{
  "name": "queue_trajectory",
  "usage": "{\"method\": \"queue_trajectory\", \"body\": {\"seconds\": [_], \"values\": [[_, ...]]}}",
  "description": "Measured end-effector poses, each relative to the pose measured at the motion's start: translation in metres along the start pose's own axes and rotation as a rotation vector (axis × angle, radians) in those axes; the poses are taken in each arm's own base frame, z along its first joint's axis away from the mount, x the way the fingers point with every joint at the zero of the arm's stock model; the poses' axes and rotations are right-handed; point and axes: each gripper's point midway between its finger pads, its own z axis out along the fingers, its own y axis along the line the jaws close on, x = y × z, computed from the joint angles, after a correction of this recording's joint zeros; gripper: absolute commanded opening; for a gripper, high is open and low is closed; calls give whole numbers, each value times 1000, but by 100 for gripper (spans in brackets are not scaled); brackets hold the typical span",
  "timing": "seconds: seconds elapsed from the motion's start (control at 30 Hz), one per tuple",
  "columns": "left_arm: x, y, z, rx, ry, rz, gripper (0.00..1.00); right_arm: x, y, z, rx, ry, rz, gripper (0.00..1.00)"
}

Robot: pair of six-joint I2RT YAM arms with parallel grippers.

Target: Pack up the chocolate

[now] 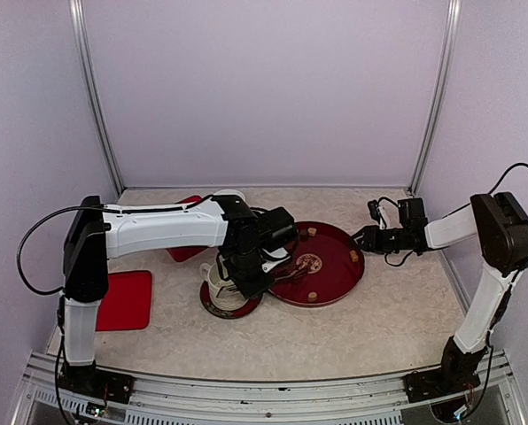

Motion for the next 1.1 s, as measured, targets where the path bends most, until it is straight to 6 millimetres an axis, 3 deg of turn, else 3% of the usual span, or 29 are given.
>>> {"method": "queue_trajectory", "body": {"seconds": [0.3, 0.6, 0.77, 0.93, 1.1], "values": [[-21, 14, -25, 2, -91, -40, 26, 0, -1, 1, -2, 0, 0, 46], [-28, 71, -66, 9, -234, -186, 26, 3, -1, 2, -6, 7, 3, 55], [-6, 129, -76, 13, -290, -361, 26, 3, -1, 2, -11, 8, 1, 63], [36, 203, -68, -28, -289, -589, 25, 3, 0, 2, -15, 6, -9, 69], [77, 244, -51, -69, -248, -738, 25, 3, 0, 2, -17, 7, -15, 74]]}}
